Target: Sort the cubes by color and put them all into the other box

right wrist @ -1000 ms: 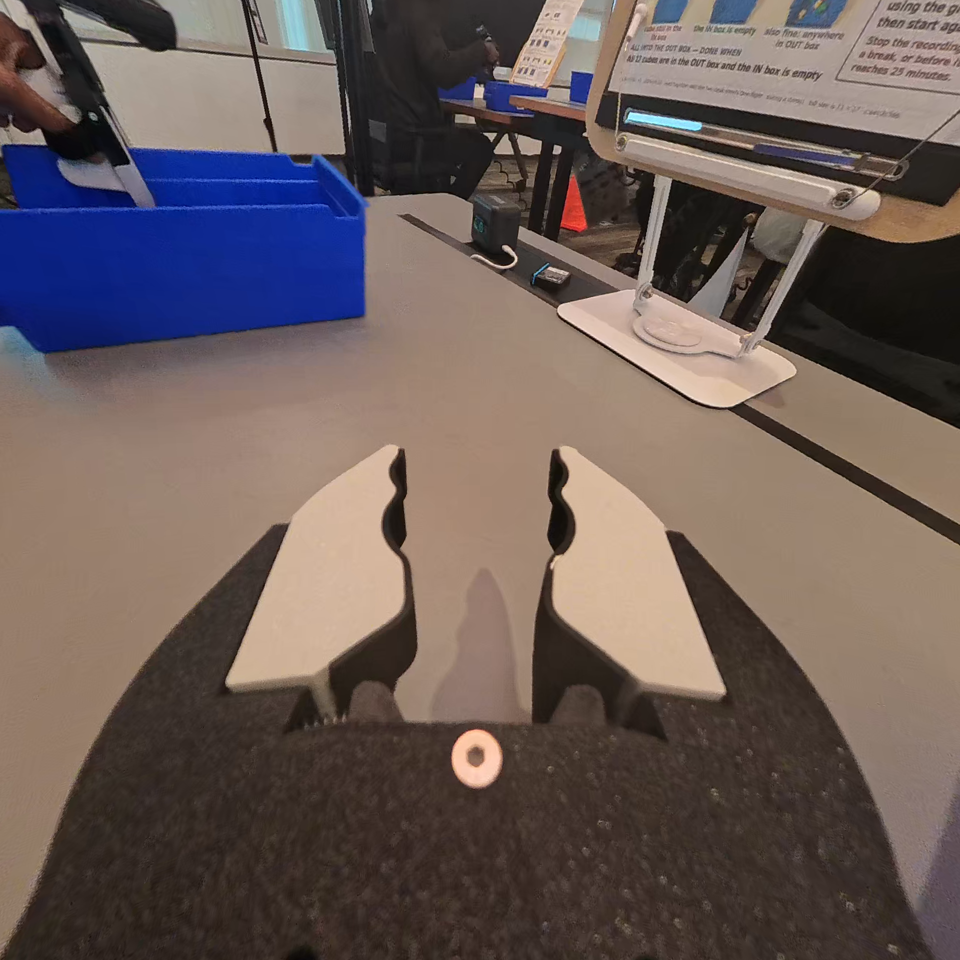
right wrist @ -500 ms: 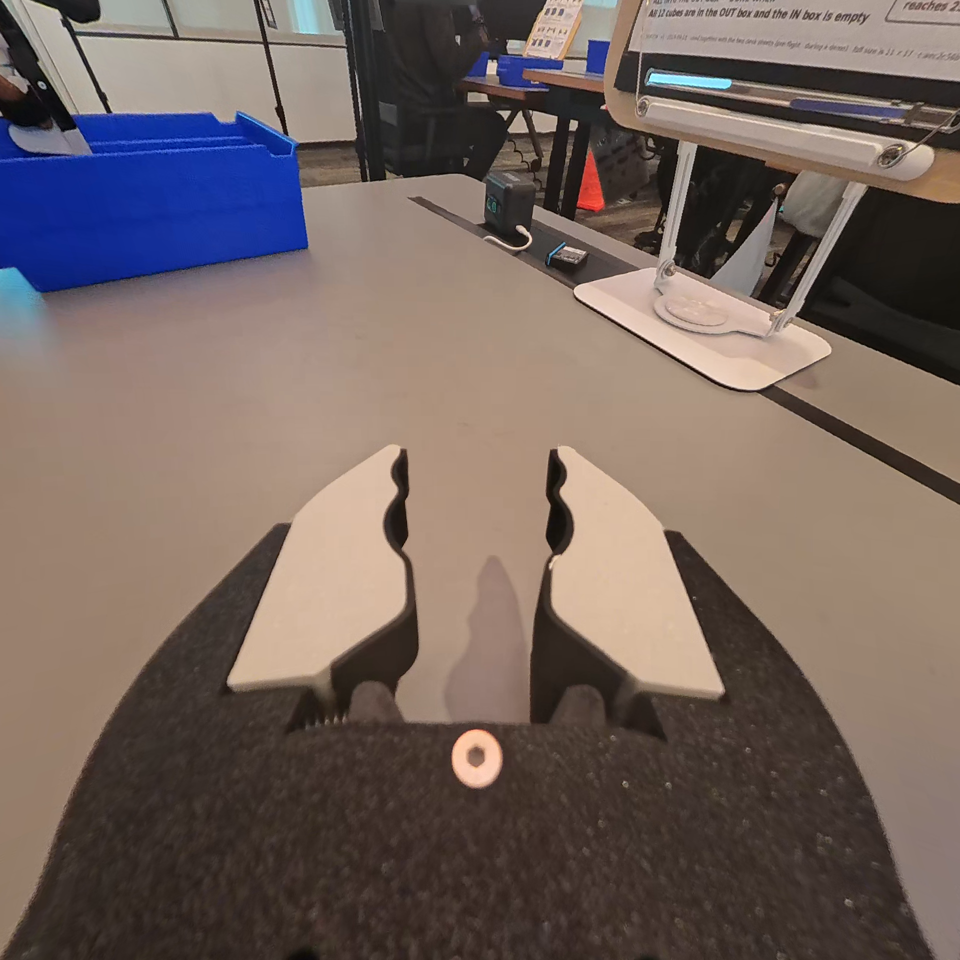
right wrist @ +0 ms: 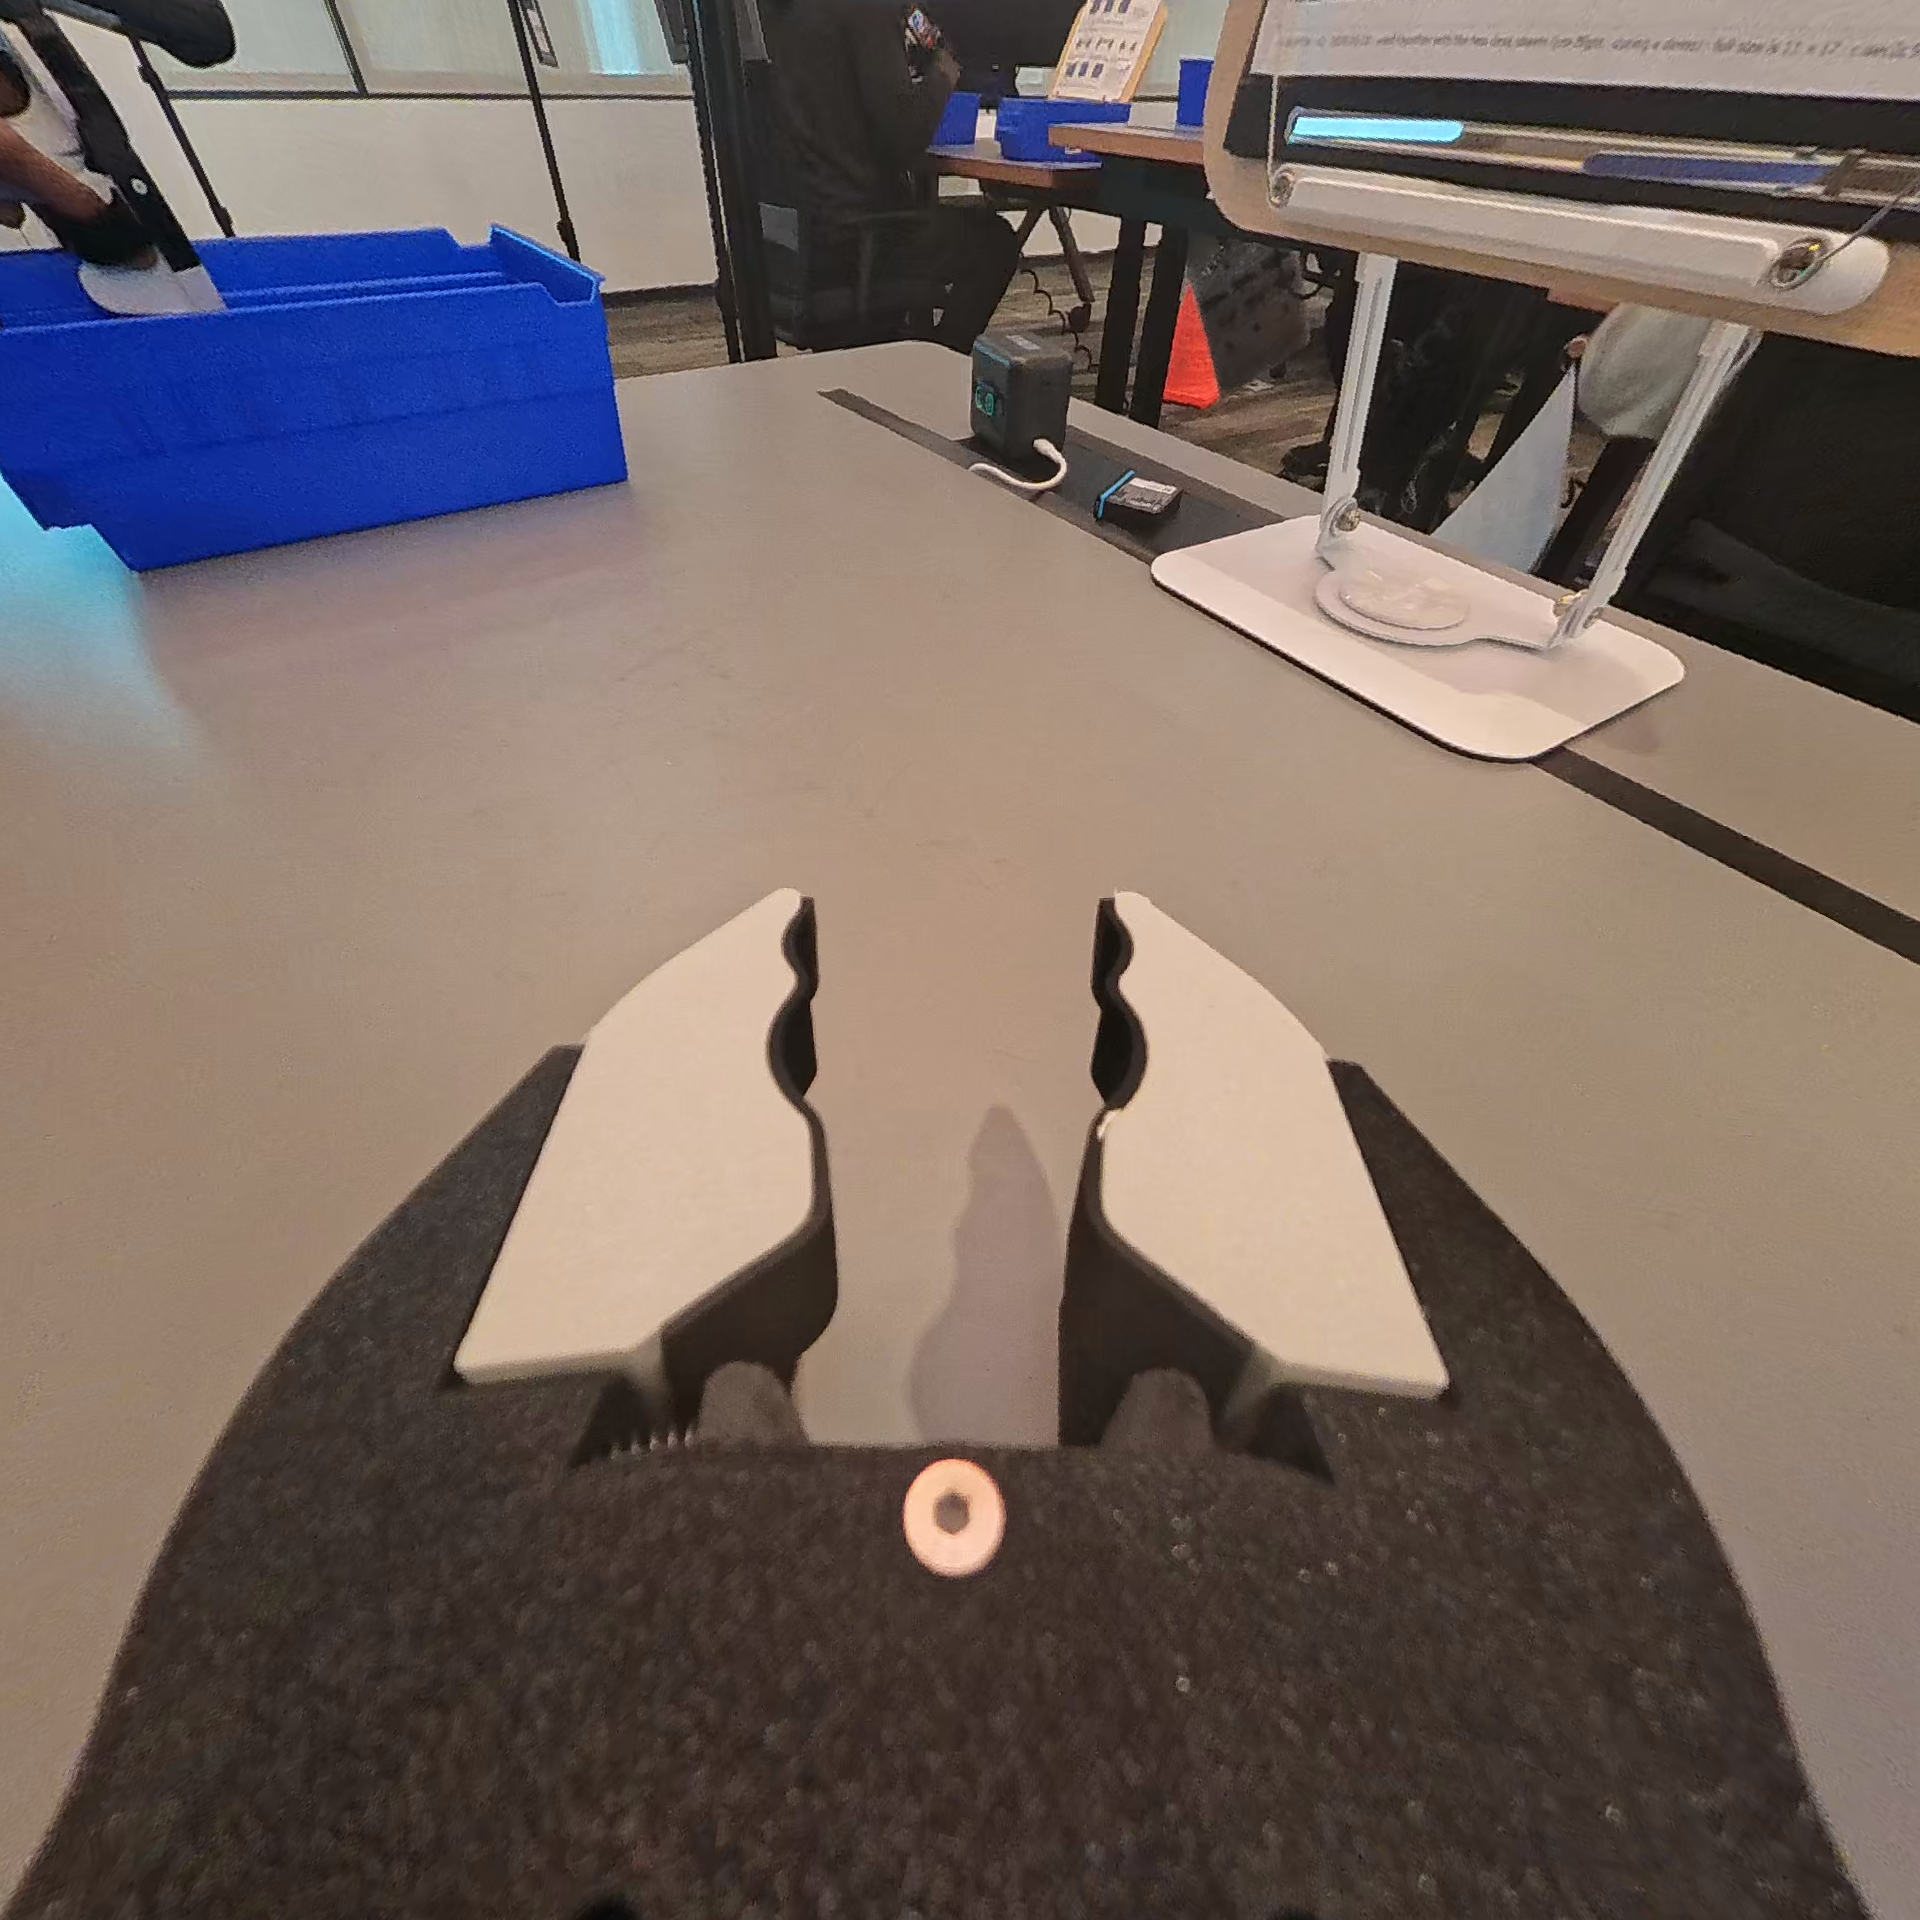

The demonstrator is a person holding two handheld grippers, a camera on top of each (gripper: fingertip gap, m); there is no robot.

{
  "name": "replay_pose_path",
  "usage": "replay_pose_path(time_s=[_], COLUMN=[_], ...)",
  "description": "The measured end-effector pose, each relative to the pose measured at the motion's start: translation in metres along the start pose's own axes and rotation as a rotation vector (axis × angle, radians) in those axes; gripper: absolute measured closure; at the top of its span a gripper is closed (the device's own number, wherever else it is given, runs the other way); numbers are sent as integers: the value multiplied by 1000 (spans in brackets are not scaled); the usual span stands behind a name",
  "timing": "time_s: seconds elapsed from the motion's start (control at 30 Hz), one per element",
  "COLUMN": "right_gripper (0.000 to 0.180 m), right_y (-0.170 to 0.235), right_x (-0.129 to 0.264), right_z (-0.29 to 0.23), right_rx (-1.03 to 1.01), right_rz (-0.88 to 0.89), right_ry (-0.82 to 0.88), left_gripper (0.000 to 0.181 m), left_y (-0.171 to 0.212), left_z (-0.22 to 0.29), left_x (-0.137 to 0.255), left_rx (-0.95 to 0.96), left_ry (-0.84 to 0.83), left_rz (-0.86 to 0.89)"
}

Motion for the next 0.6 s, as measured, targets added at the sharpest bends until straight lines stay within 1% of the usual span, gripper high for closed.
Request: replay_pose_path(time_s=[0.43, 0.6], right_gripper=[129, 126], right_y=[1, -2], right_x=[-1, 0], right_z=[-3, -4], right_rx=[-12, -2], right_rz=[-7, 3], right_ry=[-20, -26], left_gripper=[175, 172], left_y=[-2, -2], left_z=[-3, -4], left_x=[0, 2], left_rx=[5, -42], left_ry=[2, -26], left_rz=[10, 39])
Point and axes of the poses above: each gripper's, where its closed fingertips meet, x back along the fingers, y out of its underside, z = x × y across the jaws, the point moved 3 cm from there along x, back along the fingers, and after that the axes turned 10 degrees about y, right-handed, at the moved point
